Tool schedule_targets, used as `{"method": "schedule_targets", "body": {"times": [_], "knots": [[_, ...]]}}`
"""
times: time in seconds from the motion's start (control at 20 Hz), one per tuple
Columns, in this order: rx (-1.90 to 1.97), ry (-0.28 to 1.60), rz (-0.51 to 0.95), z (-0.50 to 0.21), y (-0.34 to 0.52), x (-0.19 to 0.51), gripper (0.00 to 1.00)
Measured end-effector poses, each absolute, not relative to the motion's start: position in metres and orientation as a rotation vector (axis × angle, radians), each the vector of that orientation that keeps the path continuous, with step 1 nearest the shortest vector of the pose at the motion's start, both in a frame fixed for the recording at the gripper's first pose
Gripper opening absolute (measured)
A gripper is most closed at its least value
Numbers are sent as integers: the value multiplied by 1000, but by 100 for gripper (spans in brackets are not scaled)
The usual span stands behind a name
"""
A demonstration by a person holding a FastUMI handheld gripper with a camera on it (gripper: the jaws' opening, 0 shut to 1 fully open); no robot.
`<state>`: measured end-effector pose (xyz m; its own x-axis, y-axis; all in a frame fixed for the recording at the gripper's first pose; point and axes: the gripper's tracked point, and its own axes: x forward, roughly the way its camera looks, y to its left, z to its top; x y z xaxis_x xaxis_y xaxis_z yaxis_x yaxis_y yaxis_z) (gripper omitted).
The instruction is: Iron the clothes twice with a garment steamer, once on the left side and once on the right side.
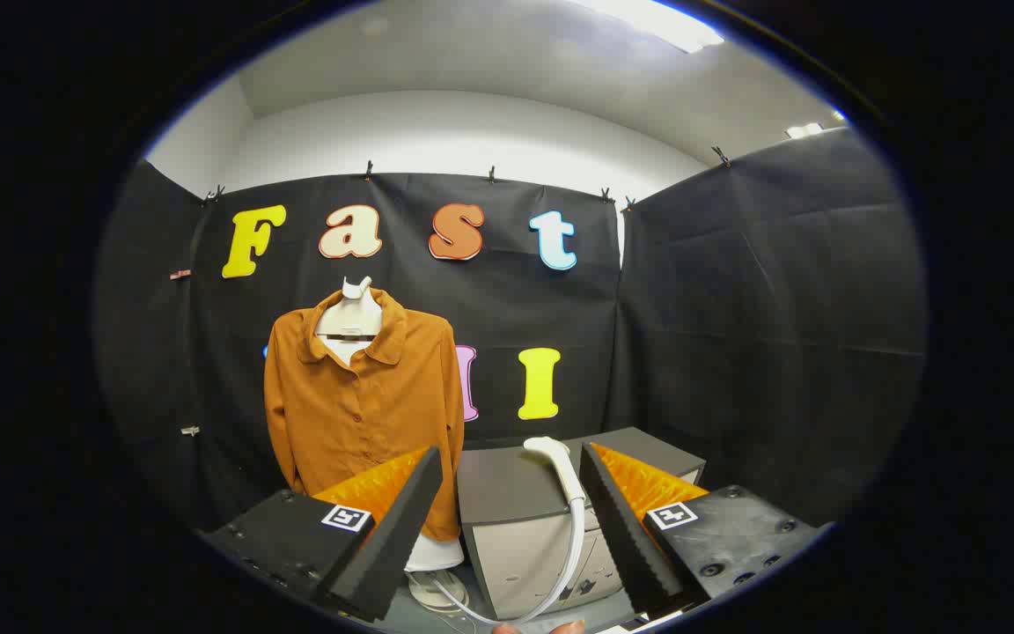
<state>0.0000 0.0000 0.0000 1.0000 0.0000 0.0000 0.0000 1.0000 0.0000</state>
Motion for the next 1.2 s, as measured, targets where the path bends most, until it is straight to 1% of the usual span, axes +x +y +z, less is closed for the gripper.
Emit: {"method": "schedule_targets", "body": {"times": [0.5, 0.9, 1.2], "knots": [[-1, 15, 12, -4, 13, 4, 98], [-27, -13, 21, 3, 21, 1, 98], [-15, 28, 23, -4, 21, 12, 98]]}}
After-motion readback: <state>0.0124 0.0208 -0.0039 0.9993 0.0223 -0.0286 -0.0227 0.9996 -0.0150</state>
